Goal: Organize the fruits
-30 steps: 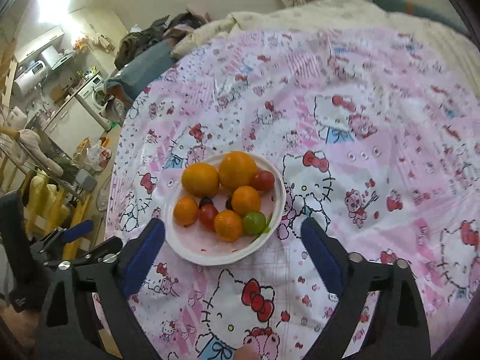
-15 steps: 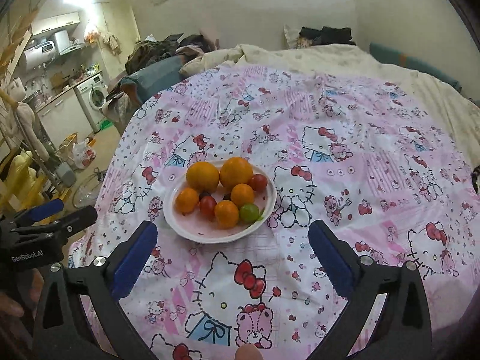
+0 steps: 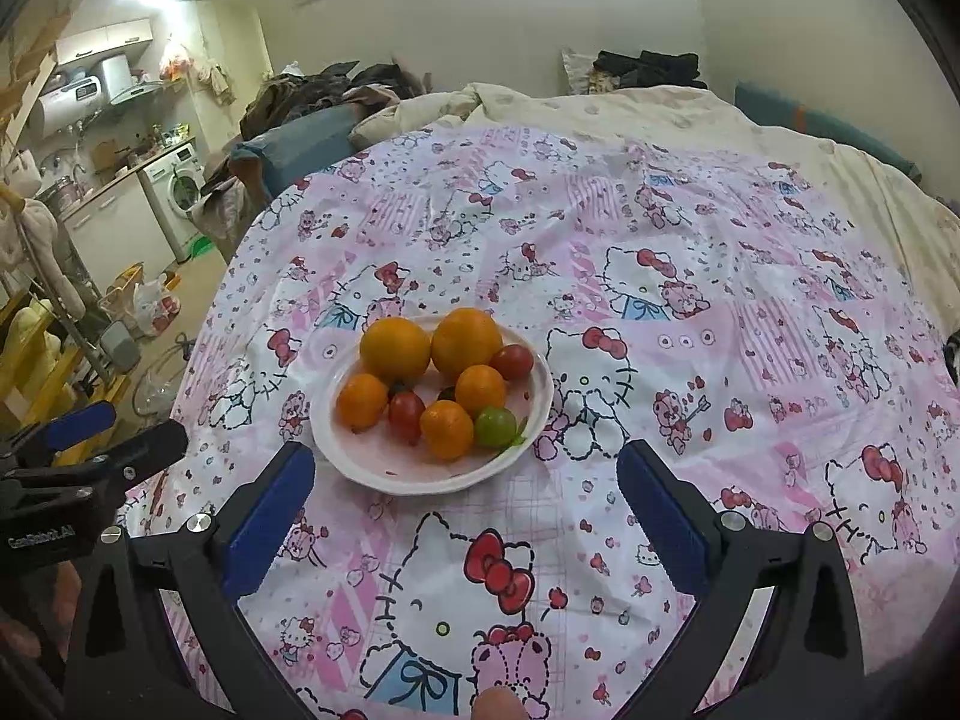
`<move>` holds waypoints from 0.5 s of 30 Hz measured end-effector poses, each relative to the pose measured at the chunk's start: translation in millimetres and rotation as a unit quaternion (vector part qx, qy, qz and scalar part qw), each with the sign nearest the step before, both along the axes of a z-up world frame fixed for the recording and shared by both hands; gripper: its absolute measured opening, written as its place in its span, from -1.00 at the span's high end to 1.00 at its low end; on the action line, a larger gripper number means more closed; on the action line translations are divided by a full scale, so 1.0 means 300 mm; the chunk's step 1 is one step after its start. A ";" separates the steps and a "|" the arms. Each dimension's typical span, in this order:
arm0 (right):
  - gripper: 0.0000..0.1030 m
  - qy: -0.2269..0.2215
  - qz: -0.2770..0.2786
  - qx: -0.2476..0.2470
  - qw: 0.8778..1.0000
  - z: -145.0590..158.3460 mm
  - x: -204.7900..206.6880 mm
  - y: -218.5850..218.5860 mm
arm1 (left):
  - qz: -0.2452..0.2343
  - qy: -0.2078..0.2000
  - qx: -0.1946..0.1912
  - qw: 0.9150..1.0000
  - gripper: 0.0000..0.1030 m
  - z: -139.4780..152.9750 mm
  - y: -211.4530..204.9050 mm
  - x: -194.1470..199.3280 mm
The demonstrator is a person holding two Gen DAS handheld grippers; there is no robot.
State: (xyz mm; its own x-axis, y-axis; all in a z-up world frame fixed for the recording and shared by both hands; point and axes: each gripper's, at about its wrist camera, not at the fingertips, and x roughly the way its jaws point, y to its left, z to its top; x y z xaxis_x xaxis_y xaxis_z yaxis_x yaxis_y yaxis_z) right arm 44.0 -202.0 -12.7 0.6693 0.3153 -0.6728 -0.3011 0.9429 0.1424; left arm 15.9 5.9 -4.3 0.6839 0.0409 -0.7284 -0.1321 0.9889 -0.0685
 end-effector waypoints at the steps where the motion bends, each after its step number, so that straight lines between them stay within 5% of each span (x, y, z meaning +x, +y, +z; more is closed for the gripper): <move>1: -1.00 -0.003 0.000 -0.001 1.000 0.003 -0.002 0.001 | -0.001 0.001 0.001 1.000 -0.99 -0.002 -0.002 0.002; 15: -1.00 -0.006 -0.002 0.000 1.000 0.013 -0.001 -0.004 | 0.001 0.001 0.005 1.000 -0.99 -0.009 -0.004 0.001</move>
State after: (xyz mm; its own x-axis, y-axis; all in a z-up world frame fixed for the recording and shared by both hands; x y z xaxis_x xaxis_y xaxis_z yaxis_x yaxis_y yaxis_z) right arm 43.8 -203.1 -8.7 0.6784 0.3129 -0.6647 -0.2993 0.9440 0.1388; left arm 16.2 4.8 -7.1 0.6825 0.0495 -0.7292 -0.1346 0.9892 -0.0588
